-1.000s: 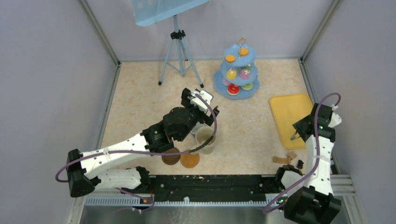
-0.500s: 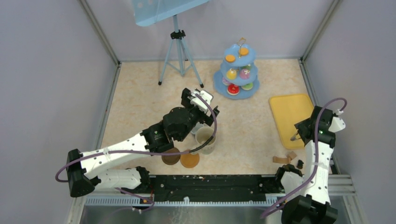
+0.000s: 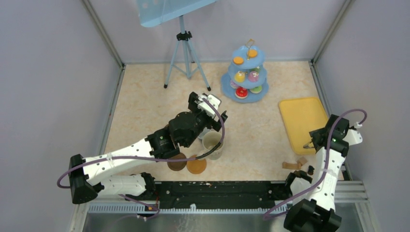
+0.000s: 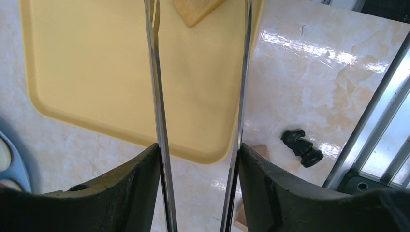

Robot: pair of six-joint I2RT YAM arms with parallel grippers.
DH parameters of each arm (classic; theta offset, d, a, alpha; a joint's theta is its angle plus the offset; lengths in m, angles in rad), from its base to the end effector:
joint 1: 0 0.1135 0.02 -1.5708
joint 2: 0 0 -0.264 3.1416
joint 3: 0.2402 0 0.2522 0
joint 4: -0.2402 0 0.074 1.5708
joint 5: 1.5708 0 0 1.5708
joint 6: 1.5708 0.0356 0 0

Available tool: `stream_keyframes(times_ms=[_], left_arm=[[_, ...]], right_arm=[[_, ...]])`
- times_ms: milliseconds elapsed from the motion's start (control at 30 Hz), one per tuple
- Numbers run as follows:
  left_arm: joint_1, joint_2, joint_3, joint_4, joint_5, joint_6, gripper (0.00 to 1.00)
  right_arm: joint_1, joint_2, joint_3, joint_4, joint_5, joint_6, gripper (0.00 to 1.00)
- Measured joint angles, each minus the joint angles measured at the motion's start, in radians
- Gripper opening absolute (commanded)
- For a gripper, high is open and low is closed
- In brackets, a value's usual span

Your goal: Serve the afternoon tea

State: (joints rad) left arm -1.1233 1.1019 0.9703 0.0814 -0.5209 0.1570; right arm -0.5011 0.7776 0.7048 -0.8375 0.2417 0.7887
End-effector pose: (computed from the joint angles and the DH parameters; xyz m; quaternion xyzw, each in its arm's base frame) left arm 0.1268 -0.2233 0.3711 0.2759 0.6676 -0.1441 0.6764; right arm 0.1250 -0.0782 0.2550 0.5957 0.7270 -0.0667 0.3349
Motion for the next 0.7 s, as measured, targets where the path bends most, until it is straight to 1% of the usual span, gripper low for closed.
stream_keyframes(times_ms=[100, 300, 500, 700], left_arm=[[-0.001, 0.0, 0.0, 0.0, 0.0, 0.002, 0.99], [-0.003, 0.0, 0.0, 0.0, 0.0, 0.003, 0.99], [-0.004, 0.0, 0.0, 0.0, 0.0, 0.003, 0.99], [-0.004, 0.003, 0.0, 0.0, 0.0, 0.003, 0.99]], right_arm=[[-0.011, 0.003, -0.021, 0.0, -0.008, 0.001, 0.6], [-0.013, 0.039, -0.03, 0.019, -0.042, -0.016, 0.6], [-0.013, 0.104, -0.03, 0.056, -0.072, -0.05, 0.54], [-0.011, 0.174, -0.03, 0.064, -0.106, -0.089, 0.5]])
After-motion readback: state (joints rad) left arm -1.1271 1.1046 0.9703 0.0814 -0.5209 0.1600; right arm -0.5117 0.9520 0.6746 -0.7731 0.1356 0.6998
